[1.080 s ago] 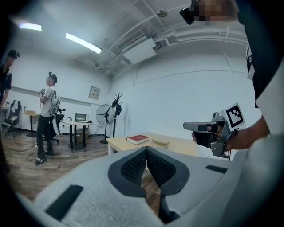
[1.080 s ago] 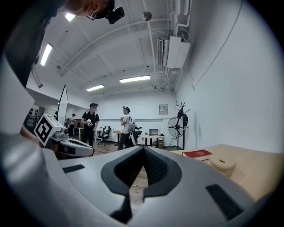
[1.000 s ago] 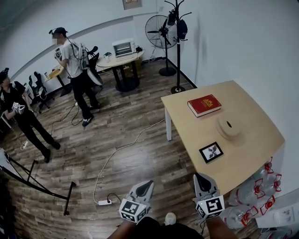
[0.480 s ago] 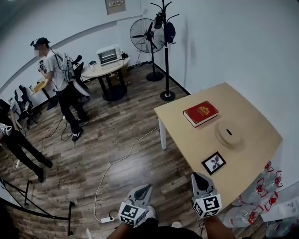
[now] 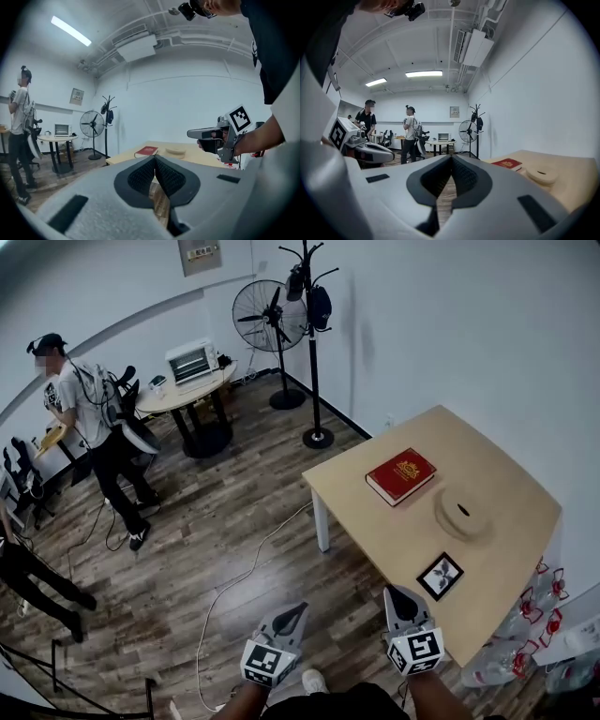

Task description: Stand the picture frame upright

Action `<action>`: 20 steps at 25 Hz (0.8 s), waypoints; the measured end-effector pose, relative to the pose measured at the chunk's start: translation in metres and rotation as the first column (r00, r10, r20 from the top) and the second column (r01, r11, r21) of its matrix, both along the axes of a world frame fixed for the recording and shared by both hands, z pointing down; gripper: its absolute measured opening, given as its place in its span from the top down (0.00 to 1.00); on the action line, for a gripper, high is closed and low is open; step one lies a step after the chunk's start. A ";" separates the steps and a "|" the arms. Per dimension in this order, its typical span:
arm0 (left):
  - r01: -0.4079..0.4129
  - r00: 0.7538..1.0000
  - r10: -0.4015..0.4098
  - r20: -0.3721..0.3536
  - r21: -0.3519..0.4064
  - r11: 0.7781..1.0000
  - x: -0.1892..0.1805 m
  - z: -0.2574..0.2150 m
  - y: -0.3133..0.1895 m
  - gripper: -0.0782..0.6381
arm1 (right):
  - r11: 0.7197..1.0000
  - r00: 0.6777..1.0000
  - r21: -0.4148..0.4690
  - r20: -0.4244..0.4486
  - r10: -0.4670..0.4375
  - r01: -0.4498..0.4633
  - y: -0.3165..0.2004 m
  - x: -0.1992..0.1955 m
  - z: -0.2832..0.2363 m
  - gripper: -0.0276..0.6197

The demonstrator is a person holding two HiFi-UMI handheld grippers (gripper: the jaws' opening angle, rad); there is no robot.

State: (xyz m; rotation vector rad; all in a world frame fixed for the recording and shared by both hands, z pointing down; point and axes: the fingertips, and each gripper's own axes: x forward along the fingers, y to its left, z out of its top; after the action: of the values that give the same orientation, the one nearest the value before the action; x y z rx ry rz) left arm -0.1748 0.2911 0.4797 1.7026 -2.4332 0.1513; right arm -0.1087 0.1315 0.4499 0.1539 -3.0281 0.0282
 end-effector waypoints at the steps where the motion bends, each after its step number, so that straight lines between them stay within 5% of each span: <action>1: -0.016 1.000 0.016 -0.004 0.000 1.000 -0.006 0.001 -0.003 0.89 | 1.000 1.000 -0.002 -0.003 0.015 -0.015 -0.002 -0.004 0.000 0.94; 8: -0.119 0.993 0.119 -0.024 -0.004 0.993 -0.030 0.012 -0.039 0.89 | 0.992 0.992 0.003 -0.034 0.123 -0.123 -0.030 -0.003 0.008 0.94; 20: -0.236 0.972 0.236 -0.017 -0.019 0.971 -0.066 0.015 -0.166 0.89 | 0.962 0.962 -0.020 -0.038 0.272 -0.273 -0.150 -0.017 0.018 0.94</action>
State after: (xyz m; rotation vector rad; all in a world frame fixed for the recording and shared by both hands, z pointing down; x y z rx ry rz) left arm -0.2407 0.1249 0.4943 1.9724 -2.2029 0.1920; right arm -0.1258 -0.0182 0.4683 0.5619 -2.9457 0.0850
